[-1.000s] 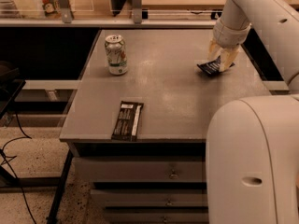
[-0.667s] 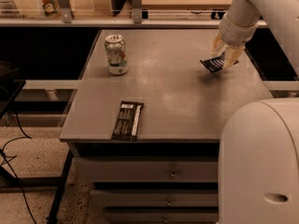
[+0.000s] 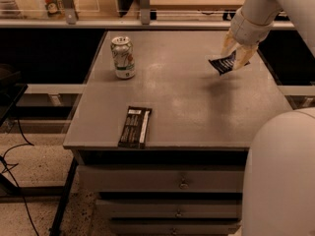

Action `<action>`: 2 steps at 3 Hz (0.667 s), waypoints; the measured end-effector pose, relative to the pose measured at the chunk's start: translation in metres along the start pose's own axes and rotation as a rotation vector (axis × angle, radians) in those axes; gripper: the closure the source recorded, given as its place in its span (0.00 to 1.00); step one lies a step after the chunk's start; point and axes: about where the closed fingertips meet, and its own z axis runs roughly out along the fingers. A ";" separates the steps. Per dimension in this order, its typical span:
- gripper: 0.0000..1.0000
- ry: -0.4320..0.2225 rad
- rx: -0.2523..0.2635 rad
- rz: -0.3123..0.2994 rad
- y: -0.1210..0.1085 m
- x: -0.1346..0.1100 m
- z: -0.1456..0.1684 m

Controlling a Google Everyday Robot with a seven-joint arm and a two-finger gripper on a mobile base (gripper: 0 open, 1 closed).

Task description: Move rxbar blueberry near 7up can

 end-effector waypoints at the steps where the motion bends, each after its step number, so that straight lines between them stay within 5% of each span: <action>1: 1.00 -0.026 0.027 -0.027 -0.013 -0.018 -0.003; 2: 1.00 -0.066 0.066 -0.077 -0.033 -0.045 -0.004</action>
Offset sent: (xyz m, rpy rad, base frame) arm 0.0011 0.0955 0.0231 0.1120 -0.0630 0.1737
